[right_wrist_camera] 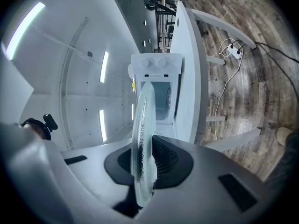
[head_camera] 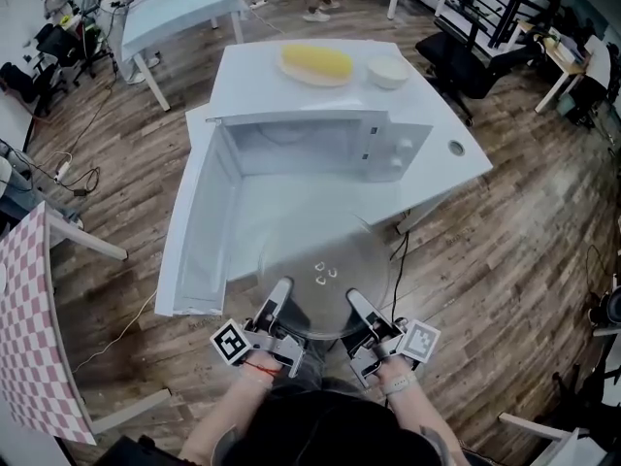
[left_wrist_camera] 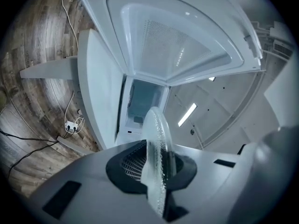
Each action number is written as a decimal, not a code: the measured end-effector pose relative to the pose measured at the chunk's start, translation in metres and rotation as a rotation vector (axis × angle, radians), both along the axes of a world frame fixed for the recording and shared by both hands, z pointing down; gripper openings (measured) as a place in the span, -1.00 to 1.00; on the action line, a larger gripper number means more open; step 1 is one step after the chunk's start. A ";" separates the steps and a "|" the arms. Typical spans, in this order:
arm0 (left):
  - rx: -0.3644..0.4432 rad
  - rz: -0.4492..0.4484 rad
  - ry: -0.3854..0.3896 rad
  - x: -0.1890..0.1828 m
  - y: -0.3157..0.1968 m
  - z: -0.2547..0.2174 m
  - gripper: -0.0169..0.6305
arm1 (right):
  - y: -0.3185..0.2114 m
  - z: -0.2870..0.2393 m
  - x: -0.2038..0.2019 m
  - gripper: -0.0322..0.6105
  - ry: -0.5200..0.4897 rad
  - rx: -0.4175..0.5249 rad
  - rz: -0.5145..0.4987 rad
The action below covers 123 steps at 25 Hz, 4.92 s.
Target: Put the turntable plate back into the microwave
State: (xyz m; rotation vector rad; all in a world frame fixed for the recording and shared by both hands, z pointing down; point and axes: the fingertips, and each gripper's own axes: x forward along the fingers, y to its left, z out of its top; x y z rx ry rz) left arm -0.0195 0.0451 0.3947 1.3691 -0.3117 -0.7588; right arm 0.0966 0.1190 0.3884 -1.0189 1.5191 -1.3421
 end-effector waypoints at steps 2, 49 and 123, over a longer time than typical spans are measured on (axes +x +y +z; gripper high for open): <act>-0.003 -0.008 0.002 0.004 -0.010 0.001 -0.84 | -0.011 0.001 0.004 -0.78 -0.003 0.003 -0.002; -0.024 -0.158 -0.028 0.032 -0.121 0.039 -0.84 | -0.139 0.042 0.043 -0.77 -0.027 0.000 -0.128; -0.091 -0.341 -0.046 0.033 -0.229 0.070 -0.84 | -0.263 0.077 0.055 -0.77 -0.096 -0.025 -0.090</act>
